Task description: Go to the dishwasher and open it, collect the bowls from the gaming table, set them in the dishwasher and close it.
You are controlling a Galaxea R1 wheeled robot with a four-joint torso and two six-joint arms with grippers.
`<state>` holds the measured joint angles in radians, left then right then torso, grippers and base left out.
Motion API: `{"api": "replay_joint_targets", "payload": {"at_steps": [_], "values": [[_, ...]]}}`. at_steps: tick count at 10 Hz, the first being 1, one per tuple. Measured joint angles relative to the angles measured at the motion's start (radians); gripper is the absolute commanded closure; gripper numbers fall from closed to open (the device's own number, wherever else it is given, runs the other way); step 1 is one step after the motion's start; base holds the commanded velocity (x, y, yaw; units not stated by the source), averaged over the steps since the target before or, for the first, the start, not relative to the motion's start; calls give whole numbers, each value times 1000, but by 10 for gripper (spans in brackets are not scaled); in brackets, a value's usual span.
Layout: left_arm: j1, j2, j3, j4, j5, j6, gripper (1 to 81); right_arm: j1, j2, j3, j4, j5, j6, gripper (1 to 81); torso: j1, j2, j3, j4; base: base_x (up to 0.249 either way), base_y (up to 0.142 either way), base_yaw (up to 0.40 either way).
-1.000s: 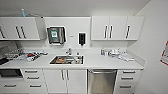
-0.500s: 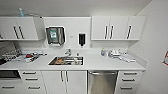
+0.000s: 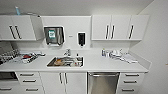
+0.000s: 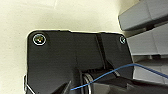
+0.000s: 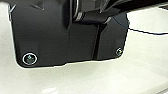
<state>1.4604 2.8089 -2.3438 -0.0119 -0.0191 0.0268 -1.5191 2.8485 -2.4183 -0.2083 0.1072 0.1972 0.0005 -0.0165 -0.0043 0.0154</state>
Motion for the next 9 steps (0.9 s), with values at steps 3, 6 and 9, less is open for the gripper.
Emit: {"api": "replay_joint_targets", "payload": {"at_steps": [3,6,9], "values": [[3,0,0,0,-1,0,10,-4,0,0,0,-4,0,10,-1,0,0,0,100,0,0],[5,0,0,0,1,0,10,-4,6,-1,0,-5,1,10,0,0,0,0,100,0,0],[4,0,0,0,0,0,10,-5,6,-2,1,-4,1,10,-1,-1,0,0,100,0,0]]}}
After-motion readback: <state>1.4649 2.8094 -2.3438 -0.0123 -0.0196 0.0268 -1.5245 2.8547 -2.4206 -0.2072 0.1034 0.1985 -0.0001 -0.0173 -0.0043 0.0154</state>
